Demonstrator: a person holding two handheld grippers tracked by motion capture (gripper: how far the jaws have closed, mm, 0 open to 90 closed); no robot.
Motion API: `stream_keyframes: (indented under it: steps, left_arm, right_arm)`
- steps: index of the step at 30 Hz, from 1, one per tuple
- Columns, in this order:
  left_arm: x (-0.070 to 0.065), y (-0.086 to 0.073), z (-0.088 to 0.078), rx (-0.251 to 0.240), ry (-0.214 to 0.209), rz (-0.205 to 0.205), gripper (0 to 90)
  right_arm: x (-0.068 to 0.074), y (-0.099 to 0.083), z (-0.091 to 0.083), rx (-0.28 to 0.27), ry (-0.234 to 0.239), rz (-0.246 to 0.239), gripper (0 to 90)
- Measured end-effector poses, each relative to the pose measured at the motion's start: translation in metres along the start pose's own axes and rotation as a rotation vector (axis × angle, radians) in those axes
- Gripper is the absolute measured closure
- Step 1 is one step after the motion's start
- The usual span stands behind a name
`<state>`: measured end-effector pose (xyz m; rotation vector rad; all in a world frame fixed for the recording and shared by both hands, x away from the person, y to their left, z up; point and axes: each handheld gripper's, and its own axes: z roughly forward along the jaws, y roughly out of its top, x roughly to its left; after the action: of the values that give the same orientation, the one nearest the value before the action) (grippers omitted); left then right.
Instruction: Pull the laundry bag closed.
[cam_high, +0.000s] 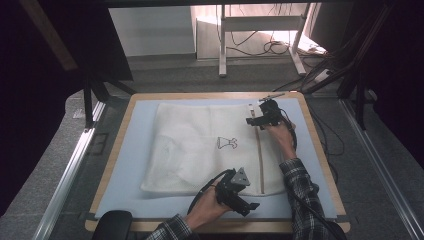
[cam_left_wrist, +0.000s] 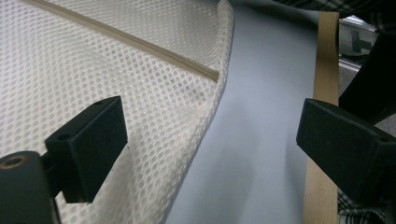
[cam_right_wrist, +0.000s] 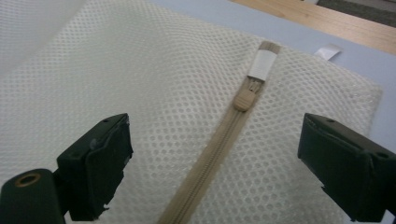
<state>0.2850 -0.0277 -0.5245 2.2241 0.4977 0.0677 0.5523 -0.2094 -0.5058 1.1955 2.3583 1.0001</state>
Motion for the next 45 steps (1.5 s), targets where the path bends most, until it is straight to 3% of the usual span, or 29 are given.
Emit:
stream_keyframes:
  steps: [11, 16, 21, 29, 35, 45]
  left_arm:
    - [0.001, -0.002, -0.007, -0.004, 0.013, -0.010, 3.5]
    - [0.001, -0.003, -0.014, -0.005, 0.021, 0.003, 2.7]
    - [0.004, -0.004, -0.017, -0.011, 0.013, -0.009, 2.5]
    - [0.006, -0.008, -0.019, -0.006, 0.049, 0.020, 0.6]
    - [0.010, -0.011, -0.021, 0.008, 0.054, 0.004, 0.4]
    - [0.012, -0.013, -0.028, 0.003, 0.083, 0.020, 0.5]
  right_arm:
    - [0.005, -0.005, -0.012, -0.001, 0.020, 0.020, 7.3]
    - [0.013, -0.007, -0.018, 0.002, 0.027, 0.008, 4.7]
    - [0.019, -0.007, -0.021, -0.001, 0.020, -0.005, 3.5]
    - [0.027, -0.009, -0.030, -0.016, 0.025, -0.021, 1.4]
    - [0.034, -0.011, -0.038, -0.016, 0.016, -0.035, 0.7]
    - [0.046, -0.018, -0.050, -0.030, 0.038, -0.055, 0.2]
